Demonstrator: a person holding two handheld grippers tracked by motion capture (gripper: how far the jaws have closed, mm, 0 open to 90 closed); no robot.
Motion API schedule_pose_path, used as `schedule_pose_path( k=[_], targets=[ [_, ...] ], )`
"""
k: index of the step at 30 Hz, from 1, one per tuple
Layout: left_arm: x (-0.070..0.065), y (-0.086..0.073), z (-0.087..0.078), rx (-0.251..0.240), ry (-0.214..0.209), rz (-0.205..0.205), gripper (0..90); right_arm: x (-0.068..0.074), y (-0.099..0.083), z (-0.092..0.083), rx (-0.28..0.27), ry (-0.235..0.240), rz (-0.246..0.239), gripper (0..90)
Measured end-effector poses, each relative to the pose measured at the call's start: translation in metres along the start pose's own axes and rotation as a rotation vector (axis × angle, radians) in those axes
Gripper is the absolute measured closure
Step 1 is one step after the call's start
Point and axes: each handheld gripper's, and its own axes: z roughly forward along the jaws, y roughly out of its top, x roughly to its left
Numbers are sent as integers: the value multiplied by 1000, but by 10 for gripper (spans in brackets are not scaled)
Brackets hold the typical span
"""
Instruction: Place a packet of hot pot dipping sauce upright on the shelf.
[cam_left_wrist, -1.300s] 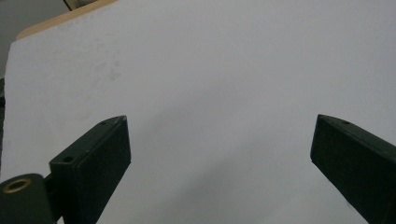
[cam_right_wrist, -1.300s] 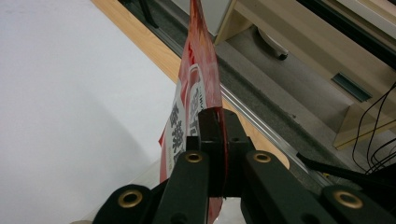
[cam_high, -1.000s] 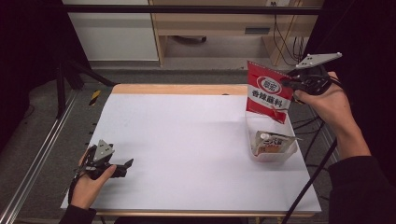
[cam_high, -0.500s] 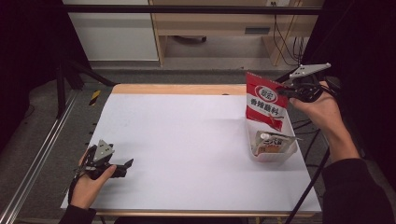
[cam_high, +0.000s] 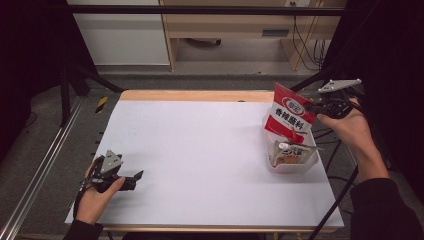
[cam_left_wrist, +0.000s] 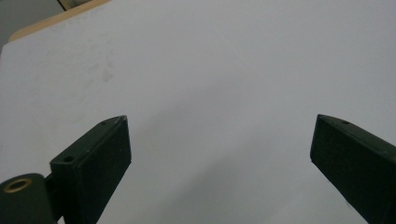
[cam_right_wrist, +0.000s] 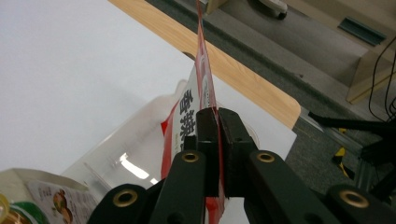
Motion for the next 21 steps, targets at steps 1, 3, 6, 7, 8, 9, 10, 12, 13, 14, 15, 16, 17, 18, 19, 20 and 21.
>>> schedule_pose_path(
  k=[1,3,6,7,8,9,10,12,13,14,15,16,17,18,19,20,21],
  targets=[
    [0,0,0,2,0,0,50,0,-2,0,3,-8,0,854],
    [0,0,0,2,-1,-1,50,-1,-6,0,7,-17,21,729],
    [1,0,0,3,-2,-2,50,0,-7,-3,-3,-59,36,534],
    [1,0,0,3,-2,-2,50,2,-6,-5,-8,-87,44,455],
    [0,0,0,3,-1,0,50,3,-5,-7,-20,-105,41,434],
    [0,0,0,3,-1,0,50,7,-3,-11,-39,-116,44,386],
    [0,0,0,4,-2,1,50,10,-1,-13,-51,-134,45,317],
    [0,0,0,5,-1,1,50,19,4,-19,-75,-163,31,262],
    [0,0,0,2,-2,1,50,24,7,-23,-94,-176,21,224],
    [0,0,0,1,-2,0,50,30,10,-26,-105,-189,16,211],
    [0,0,0,1,-3,0,50,37,13,-30,-118,-197,7,195],
    [0,0,0,2,-4,0,50,43,16,-33,-134,-194,-3,176],
    [0,0,1,3,-4,1,50,50,19,-36,-142,-185,-2,165],
    [1,0,1,4,-4,2,49,57,21,-38,-148,-179,-9,153],
    [1,0,1,5,-6,1,50,65,23,-39,-152,-168,-11,144],
    [1,0,1,3,-5,0,50,73,25,-39,-159,-161,-11,139],
    [1,0,0,2,-6,0,49,80,26,-40,-168,-153,-18,136]
  ],
)
